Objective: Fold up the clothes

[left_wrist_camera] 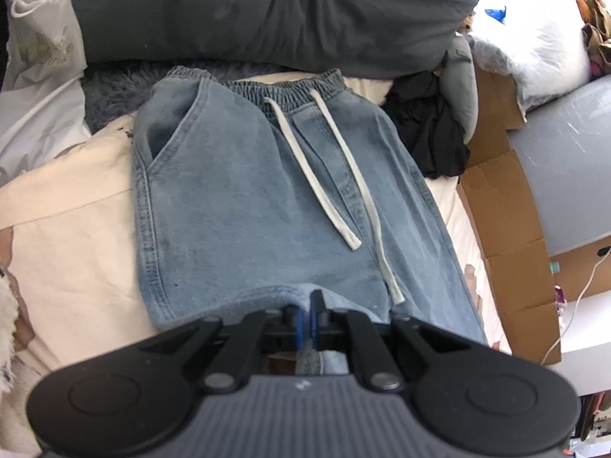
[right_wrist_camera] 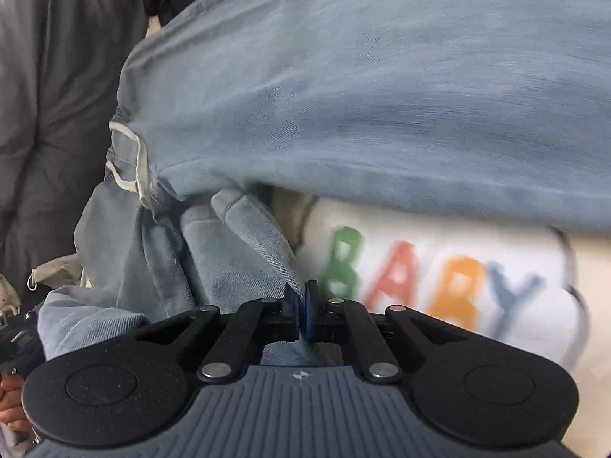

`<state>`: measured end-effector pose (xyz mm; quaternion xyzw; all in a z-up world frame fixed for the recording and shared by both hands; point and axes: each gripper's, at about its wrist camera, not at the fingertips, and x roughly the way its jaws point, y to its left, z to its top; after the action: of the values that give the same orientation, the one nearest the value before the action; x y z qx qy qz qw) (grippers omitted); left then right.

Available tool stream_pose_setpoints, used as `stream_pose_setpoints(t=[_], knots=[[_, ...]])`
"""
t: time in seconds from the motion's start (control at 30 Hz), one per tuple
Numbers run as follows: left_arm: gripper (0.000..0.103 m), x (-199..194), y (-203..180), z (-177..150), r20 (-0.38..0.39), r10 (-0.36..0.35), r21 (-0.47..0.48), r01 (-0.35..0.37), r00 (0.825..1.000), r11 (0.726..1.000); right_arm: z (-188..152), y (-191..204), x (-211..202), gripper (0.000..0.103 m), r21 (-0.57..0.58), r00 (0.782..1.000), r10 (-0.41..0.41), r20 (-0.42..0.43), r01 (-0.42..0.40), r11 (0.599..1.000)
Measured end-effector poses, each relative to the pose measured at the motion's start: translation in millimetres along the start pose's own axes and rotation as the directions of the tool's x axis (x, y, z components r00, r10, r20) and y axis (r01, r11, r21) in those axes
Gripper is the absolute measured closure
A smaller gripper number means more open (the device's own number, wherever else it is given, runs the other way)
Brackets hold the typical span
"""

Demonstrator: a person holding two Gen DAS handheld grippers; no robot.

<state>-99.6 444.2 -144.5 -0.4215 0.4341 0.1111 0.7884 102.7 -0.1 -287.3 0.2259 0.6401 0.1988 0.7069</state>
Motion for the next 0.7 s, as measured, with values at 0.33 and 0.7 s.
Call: stream_pose_setpoints(t=[0.33,0.7], knots=[[0.099,3.8,-9.5,-12.4,-0.03,-0.05,0.013,0.05,0.998,0.999,-70.8,-63.0,-117.6,0.102,0.268,0.98,-0.176,0.097,0.144,0.953],[0.099,2.5,-28.6,-36.6,-0.102,-0.092,0.064,0.099,0.99,0.993,-140.3,-79.7,-228.4,0.102,0.482,0.925,-0.305,0.225,0.166,0.861]])
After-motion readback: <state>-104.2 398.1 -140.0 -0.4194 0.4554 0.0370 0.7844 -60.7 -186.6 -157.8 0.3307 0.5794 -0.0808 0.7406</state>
